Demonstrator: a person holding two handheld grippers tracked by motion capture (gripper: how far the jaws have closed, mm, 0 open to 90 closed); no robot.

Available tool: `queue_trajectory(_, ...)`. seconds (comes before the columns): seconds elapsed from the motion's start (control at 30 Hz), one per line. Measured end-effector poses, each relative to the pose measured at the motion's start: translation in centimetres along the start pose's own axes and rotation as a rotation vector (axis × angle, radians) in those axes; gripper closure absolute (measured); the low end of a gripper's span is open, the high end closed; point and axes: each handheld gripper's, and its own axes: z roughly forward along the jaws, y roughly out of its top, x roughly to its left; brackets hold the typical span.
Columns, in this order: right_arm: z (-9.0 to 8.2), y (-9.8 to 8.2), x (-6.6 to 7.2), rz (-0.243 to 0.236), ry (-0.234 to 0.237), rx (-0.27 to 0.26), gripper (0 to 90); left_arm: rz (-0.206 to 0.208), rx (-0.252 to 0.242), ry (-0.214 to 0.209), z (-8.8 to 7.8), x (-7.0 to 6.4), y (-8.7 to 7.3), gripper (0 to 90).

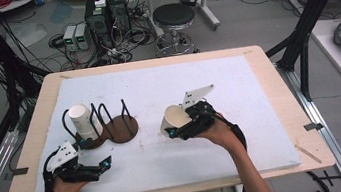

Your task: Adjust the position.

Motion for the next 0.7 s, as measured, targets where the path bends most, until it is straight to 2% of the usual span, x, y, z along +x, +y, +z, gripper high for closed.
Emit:
queue_trajectory(0.07,0.1,0.1,-0.1,0.007,-0.001,0.009,28.1,0.005,-0.005,0.014,-0.1,0.0,0.0,1.8)
queue_trajectory(0.33,0.6,0.2,-0.3,0.018,-0.025,0.059,28.1,-0.008,-0.01,0.014,-0.2,0.2,-0.1,1.7)
queue_trajectory(0.57,1.1,0.8,-0.3,0.002,-0.036,0.093,28.2,-0.029,-0.013,0.02,-0.2,0.4,-0.1,1.7)
queue_trajectory(0.7,1.5,1.3,-0.3,0.0,-0.032,0.108,28.2,-0.023,-0.014,0.016,-0.2,0.3,-0.1,1.8)
